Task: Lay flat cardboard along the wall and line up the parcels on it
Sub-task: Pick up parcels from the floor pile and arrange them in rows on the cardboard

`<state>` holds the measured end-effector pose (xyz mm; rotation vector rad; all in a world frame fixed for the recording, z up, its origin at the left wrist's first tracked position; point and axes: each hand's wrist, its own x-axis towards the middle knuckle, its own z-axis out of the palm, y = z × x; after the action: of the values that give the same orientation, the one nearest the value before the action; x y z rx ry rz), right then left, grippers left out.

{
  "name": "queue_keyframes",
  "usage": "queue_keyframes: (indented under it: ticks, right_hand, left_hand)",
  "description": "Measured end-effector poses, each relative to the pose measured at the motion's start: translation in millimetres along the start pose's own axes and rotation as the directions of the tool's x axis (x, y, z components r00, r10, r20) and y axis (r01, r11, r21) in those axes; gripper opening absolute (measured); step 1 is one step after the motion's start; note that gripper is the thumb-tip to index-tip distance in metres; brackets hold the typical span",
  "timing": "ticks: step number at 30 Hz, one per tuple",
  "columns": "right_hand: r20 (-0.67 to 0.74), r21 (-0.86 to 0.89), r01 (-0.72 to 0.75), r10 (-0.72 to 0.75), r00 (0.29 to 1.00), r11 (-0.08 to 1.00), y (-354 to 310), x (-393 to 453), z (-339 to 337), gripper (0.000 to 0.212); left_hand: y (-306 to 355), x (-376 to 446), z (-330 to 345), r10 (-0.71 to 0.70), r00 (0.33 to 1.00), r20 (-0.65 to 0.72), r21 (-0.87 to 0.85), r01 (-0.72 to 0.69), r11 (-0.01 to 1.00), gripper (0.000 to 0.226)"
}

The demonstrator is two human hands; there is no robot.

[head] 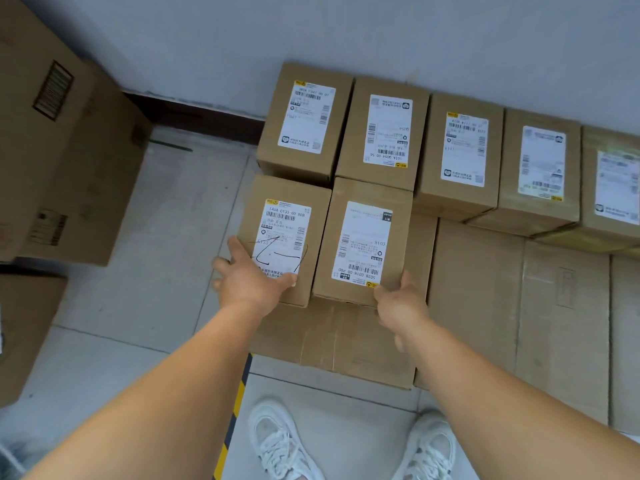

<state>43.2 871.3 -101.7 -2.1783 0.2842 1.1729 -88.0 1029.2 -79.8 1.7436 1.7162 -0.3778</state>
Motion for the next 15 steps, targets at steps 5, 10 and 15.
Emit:
queue_keyframes:
  ticks: [5, 10, 15]
  right_hand:
    - [-0.022, -0.029, 0.002, -0.002, 1.000, 1.000, 0, 1, 1, 0.058]
    - [-0.041, -0.015, -0.003, 0.003, 0.999, 1.000, -4, 0, 0, 0.055]
    - [-0.029, -0.008, -0.014, 0.014, 0.999, 1.000, -9, -6, -2, 0.065]
  left_hand:
    - [7, 10, -2, -0.006, 1.000, -0.019, -0.054, 0.005, 0.999, 0.114]
    - [16, 16, -3, 0.002, 1.000, -0.013, -0.085, -0.003, 0.996, 0.108]
    - [17, 11, -1, 0.013, 1.000, 0.020, -0.045, -0.012, 0.999, 0.111]
